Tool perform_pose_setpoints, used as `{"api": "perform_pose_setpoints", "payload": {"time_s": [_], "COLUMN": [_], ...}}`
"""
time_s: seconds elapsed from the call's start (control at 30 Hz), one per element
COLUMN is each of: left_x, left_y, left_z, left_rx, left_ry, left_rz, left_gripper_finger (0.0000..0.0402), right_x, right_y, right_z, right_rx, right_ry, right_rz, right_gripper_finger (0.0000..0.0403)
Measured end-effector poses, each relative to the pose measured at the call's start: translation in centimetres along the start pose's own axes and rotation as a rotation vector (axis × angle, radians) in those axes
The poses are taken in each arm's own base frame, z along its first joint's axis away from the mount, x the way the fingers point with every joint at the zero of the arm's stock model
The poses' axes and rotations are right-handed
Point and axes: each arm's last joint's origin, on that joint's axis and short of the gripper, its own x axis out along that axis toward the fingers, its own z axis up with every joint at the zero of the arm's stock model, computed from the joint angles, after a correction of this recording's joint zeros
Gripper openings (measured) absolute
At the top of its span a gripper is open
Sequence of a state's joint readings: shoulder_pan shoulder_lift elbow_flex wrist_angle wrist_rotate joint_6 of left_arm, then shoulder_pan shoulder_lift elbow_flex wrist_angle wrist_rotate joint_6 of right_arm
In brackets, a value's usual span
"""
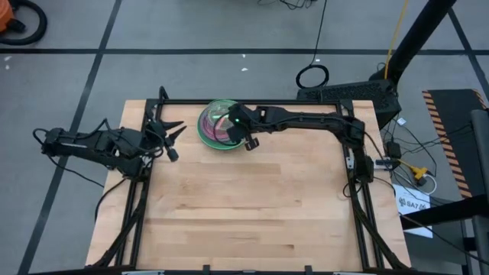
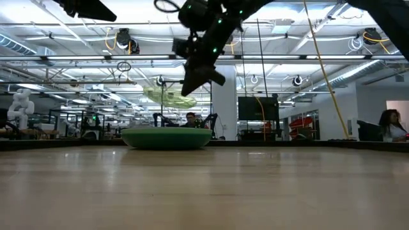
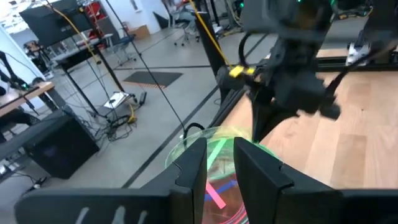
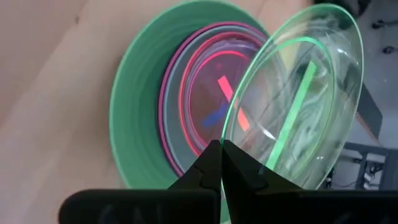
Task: Stack plastic plates
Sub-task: Stack the green plate on the red plate
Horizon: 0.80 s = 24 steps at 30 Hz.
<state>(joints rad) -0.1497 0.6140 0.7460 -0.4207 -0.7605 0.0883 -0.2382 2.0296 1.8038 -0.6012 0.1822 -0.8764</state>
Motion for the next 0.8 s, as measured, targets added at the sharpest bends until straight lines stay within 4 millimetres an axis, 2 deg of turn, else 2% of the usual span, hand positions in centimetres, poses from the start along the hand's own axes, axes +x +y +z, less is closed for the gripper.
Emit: {"api": "perform_pose_setpoints", "payload": {"time_s": [0.2, 0.37, 0.6, 0.8], "left_x": [0.0, 0.0, 0.0, 0.0], "left_y": [0.0, 0.0, -0.1, -0.1], "left_z": [-0.1, -0.3, -0.4, -0.4], "left_rx": [-0.041, -0.067, -0.106, -0.142], "left_ry": [0.005, 0.021, 0.037, 0.037], "left_rz": [-0.001, -0.001, -0.001, -0.001], "left_gripper_finger": [0.0088, 0.0088, 0.0088, 0.0088], "right_x": [3.5, 5.4, 5.5, 5.6], "right_y": [-0.1, 0.3, -0.1, -0.2], "right_z": [-0.5, -1.4, -1.5, -1.4], "right_rx": [-0.07, -0.095, -0.101, -0.093], "right_ry": [0.044, 0.074, 0.02, -0.008], "right_rz": [0.036, 0.063, 0.077, 0.078], "right_gripper_finger": [0.0, 0.0, 0.0004, 0.0031]}}
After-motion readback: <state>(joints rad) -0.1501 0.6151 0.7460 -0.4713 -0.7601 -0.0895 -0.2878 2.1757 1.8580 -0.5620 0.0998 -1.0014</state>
